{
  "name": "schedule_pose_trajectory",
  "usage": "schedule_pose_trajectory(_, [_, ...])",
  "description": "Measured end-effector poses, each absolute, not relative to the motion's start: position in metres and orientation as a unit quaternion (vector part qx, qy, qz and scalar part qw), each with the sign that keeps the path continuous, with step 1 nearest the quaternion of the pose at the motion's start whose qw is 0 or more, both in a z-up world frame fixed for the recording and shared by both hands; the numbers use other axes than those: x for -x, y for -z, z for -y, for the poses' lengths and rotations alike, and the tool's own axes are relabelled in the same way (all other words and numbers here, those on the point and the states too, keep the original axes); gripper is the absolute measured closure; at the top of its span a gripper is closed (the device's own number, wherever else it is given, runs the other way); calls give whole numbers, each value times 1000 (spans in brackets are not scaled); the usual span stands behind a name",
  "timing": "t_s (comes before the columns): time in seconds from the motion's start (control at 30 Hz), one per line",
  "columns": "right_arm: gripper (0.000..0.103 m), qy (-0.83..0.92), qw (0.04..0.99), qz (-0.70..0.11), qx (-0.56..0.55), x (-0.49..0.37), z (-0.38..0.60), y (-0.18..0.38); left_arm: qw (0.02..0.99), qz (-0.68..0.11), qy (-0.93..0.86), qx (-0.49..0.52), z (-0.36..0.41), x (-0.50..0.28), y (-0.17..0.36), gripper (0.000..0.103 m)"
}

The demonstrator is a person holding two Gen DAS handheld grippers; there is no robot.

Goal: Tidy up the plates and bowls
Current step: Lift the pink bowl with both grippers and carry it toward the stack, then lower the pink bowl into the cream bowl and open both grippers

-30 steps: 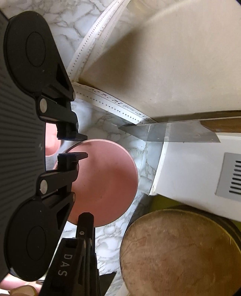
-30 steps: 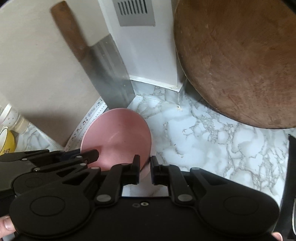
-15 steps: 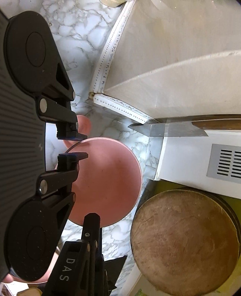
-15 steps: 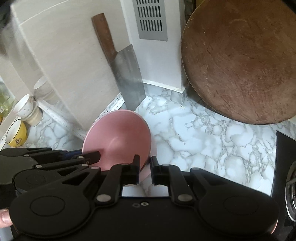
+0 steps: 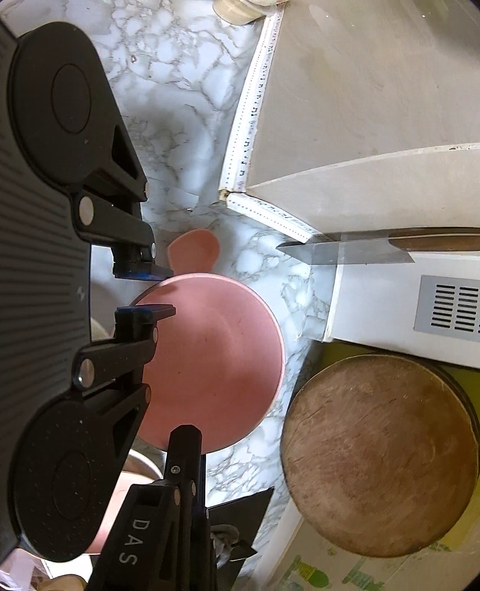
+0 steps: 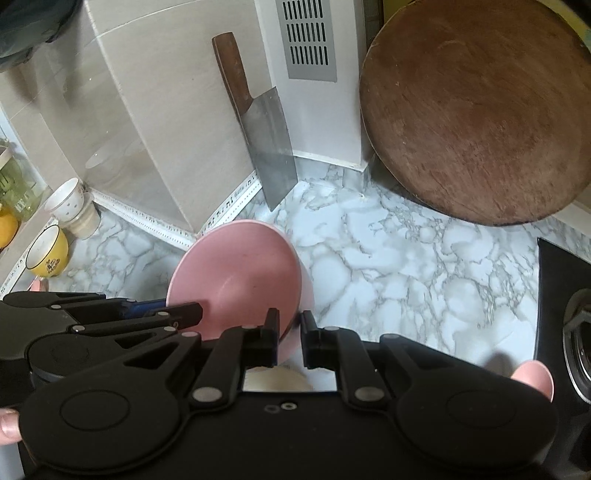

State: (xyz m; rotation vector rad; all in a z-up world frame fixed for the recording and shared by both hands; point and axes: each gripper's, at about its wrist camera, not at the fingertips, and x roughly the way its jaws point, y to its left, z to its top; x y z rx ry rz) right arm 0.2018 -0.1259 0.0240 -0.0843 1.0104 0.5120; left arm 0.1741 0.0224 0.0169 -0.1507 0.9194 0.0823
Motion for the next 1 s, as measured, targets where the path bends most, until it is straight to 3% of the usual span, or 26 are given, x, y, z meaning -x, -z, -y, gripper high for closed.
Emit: schedule_pose_trajectory(1.0, [91, -214, 813, -541, 20, -155, 151, 30, 868, -494, -8, 46, 3, -128, 34, 91])
